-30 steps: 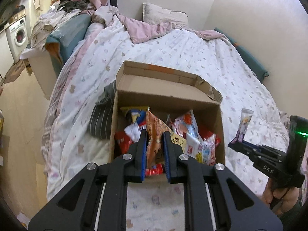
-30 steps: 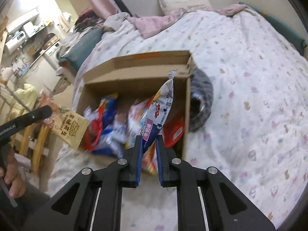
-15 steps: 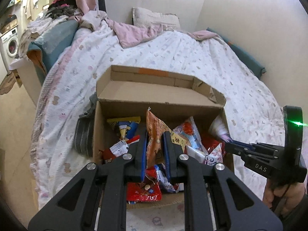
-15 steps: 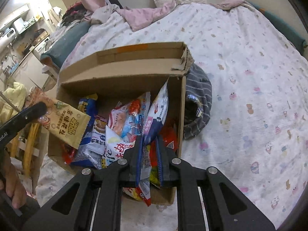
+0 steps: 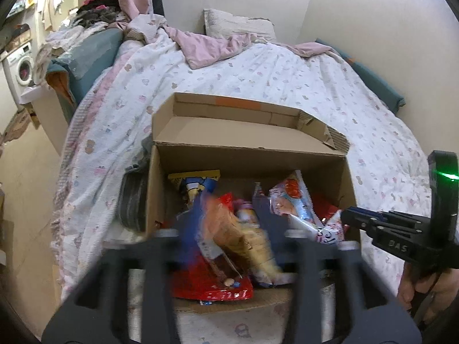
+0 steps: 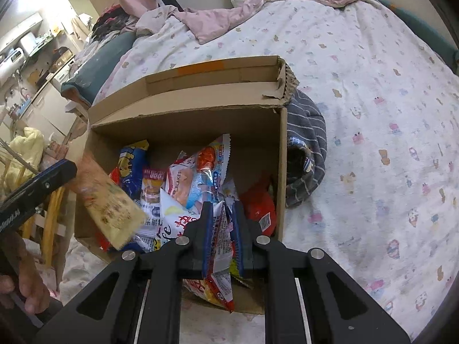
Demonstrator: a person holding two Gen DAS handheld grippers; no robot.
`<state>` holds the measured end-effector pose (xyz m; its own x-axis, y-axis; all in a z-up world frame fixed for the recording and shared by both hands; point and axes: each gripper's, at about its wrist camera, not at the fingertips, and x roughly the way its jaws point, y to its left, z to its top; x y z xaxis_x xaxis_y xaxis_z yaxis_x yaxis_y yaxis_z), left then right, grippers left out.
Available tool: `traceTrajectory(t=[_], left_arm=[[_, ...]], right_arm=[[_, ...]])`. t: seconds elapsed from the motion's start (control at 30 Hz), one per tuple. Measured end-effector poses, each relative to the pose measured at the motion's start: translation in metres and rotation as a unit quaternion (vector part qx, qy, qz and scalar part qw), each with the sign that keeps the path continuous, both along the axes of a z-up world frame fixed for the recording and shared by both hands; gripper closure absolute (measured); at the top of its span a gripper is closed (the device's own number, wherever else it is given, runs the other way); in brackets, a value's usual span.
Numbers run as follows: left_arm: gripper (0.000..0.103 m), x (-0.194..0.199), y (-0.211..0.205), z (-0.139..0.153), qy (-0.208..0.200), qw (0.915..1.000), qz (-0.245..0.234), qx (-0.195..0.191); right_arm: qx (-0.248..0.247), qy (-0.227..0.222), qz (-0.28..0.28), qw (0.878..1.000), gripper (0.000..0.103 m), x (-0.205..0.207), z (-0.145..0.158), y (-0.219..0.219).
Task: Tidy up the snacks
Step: 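Carry both snacks into the box and open both grippers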
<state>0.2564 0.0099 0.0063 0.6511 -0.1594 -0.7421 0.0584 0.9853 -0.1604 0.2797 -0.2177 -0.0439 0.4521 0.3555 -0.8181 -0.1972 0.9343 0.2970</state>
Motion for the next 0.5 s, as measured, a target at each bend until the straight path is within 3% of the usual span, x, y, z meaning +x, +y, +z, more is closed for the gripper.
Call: traceTrajectory(t=[0.07, 0.13, 0.17, 0.2, 0.27, 0.37, 0.5], left_arm=[[0.022, -0.004, 0.0, 0.004, -0.021, 0.9998, 0.003, 0.002], [0.017, -0.008, -0.002, 0.009, -0.039, 0.9992, 0.002, 0.01], [0.017, -0.009, -0.003, 0.011, -0.043, 0.9989, 0.002, 0.017], [0.017, -0.009, -0.005, 0.011, -0.045, 0.9987, 0.002, 0.025], [0.017, -0.01, -0.007, 0.012, -0.048, 0.9981, 0.004, 0.04], [0.017, -0.011, -0.006, 0.012, -0.043, 0.9979, 0.011, 0.048], [0.017, -0.02, 0.0, 0.017, -0.054, 0.9973, 0.025, 0.044]], right_arm=[[0.005, 0.001, -0.004, 1.0, 0.084, 0.0, 0.001, -0.002], [0.008, 0.001, -0.008, 1.0, 0.08, 0.001, 0.002, -0.004], [0.014, 0.002, -0.009, 1.0, 0.072, 0.0, 0.002, -0.005], [0.025, 0.004, -0.01, 1.0, 0.051, 0.0, 0.003, -0.006], [0.034, -0.006, -0.012, 0.999, 0.027, -0.003, 0.007, -0.007], [0.031, -0.018, -0.008, 0.999, 0.026, -0.005, 0.013, -0.004], [0.051, -0.034, -0.013, 0.998, 0.014, -0.01, 0.022, -0.002]])
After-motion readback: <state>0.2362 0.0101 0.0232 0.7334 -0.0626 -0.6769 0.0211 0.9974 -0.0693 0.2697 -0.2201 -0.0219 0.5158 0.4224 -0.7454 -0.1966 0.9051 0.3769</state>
